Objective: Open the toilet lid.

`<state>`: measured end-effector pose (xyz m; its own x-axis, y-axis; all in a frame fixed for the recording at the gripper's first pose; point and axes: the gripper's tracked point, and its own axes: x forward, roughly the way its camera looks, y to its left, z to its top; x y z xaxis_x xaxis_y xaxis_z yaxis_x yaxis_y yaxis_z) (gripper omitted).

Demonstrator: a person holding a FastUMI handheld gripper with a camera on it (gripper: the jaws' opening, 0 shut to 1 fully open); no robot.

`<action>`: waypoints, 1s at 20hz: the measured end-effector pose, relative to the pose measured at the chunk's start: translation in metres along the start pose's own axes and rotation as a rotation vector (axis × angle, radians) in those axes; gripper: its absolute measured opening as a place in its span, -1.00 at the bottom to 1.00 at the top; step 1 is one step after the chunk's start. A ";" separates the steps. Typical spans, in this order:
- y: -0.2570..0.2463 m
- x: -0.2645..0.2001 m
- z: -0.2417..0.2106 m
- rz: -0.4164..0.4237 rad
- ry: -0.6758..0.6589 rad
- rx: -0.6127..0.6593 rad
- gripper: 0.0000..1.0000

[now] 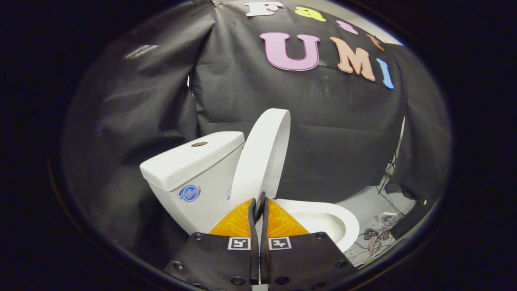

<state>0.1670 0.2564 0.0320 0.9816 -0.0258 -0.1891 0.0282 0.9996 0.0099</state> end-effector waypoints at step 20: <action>0.062 0.016 0.018 0.103 -0.076 -0.116 -0.93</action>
<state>0.1878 0.3180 0.0478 0.9898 0.0797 -0.1185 -0.0905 0.9919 -0.0891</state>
